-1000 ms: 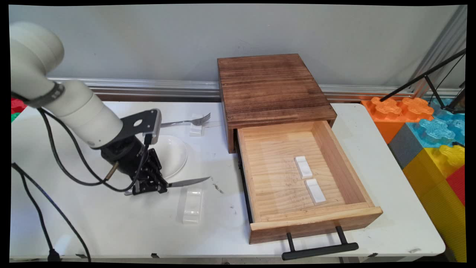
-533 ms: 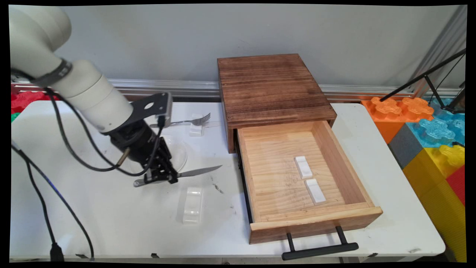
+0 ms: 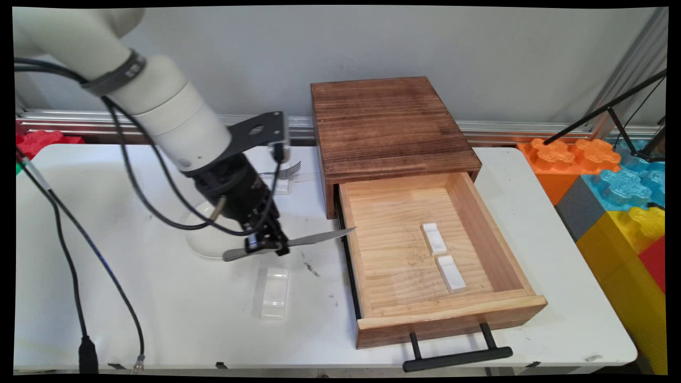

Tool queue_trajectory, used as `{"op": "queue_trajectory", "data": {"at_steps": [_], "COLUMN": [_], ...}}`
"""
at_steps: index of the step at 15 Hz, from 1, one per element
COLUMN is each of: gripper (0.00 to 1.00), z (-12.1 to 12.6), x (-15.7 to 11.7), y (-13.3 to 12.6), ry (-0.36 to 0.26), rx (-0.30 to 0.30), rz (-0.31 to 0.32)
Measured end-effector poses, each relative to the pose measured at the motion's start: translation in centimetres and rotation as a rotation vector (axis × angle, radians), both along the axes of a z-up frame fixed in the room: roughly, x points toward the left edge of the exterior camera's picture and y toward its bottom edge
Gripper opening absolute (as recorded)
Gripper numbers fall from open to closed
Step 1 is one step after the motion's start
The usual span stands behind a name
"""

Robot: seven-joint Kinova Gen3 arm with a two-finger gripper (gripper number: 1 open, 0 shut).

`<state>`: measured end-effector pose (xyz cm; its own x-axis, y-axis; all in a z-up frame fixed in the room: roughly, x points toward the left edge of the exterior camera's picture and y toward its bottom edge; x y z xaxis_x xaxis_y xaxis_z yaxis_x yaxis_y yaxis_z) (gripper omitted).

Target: Place the picked object into the drawer

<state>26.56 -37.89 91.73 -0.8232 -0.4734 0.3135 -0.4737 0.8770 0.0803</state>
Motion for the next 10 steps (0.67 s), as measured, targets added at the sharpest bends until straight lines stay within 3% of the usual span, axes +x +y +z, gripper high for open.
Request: {"op": "queue_trajectory", "data": {"at_steps": [10], "gripper": [0.0], "z": [1.0], "x": [-7.4], "y": [-2.5], "ry": [0.048], "rx": [0.002], "rz": [-0.025]}}
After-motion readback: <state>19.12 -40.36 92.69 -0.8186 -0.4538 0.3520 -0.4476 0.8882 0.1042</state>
